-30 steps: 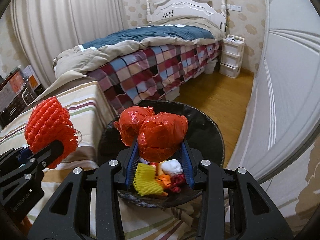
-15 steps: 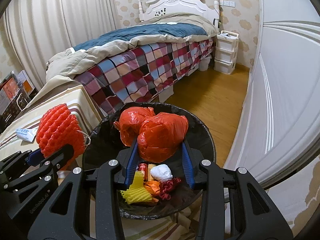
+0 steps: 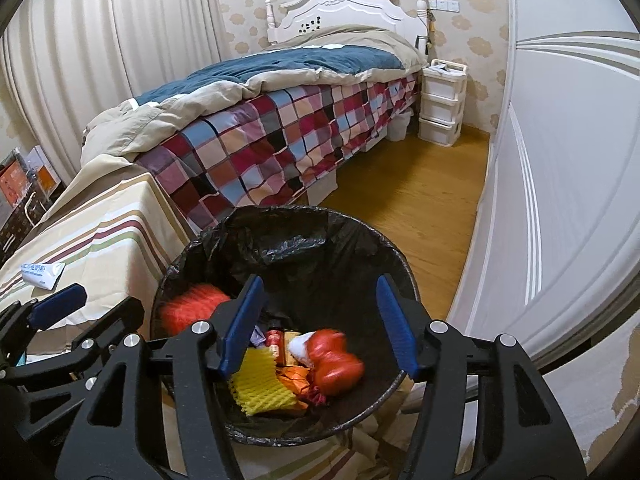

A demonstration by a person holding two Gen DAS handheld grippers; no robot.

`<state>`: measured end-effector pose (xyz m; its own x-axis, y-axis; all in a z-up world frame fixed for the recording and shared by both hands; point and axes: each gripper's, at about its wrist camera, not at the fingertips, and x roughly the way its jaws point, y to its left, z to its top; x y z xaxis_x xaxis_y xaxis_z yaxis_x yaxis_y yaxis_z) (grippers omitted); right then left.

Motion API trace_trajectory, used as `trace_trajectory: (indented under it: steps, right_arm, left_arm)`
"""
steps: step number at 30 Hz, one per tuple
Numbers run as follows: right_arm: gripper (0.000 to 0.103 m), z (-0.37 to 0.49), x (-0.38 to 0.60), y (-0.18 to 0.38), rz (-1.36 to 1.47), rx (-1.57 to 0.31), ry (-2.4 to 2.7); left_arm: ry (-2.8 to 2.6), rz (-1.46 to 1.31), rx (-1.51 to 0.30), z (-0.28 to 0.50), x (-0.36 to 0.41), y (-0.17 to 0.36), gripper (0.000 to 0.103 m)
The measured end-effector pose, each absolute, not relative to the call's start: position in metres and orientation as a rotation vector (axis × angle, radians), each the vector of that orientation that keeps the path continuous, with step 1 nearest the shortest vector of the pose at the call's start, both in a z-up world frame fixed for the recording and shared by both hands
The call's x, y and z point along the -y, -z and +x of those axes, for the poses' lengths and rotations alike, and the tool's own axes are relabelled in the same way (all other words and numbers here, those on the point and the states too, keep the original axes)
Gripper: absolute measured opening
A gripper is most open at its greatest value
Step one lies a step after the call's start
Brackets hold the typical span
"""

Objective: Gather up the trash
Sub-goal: 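Open both grippers to drop the net and bag into the bin, then move both grippers back toward the remaining items on the bed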

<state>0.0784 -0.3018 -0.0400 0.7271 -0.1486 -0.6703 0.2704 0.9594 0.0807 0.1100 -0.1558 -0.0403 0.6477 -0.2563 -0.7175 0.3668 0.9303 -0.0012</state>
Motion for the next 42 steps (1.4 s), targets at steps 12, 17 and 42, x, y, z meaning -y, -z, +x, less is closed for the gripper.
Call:
trace_trajectory:
  steps: [12, 17, 42]
  right_arm:
    - [0.067, 0.069, 0.295, 0.036, 0.178, -0.716, 0.236]
    - [0.068, 0.063, 0.28, 0.033, 0.177, -0.716, 0.212]
    - [0.07, 0.06, 0.168, 0.032, 0.094, -0.769, -0.017]
  left_arm:
    - [0.308, 0.111, -0.809, 0.102, 0.13, 0.035, 0.073]
    - [0.259, 0.08, -0.813, 0.1, 0.106, 0.034, 0.073]
    - [0.0, 0.001, -0.873, 0.08, -0.026, 0.051, 0.07]
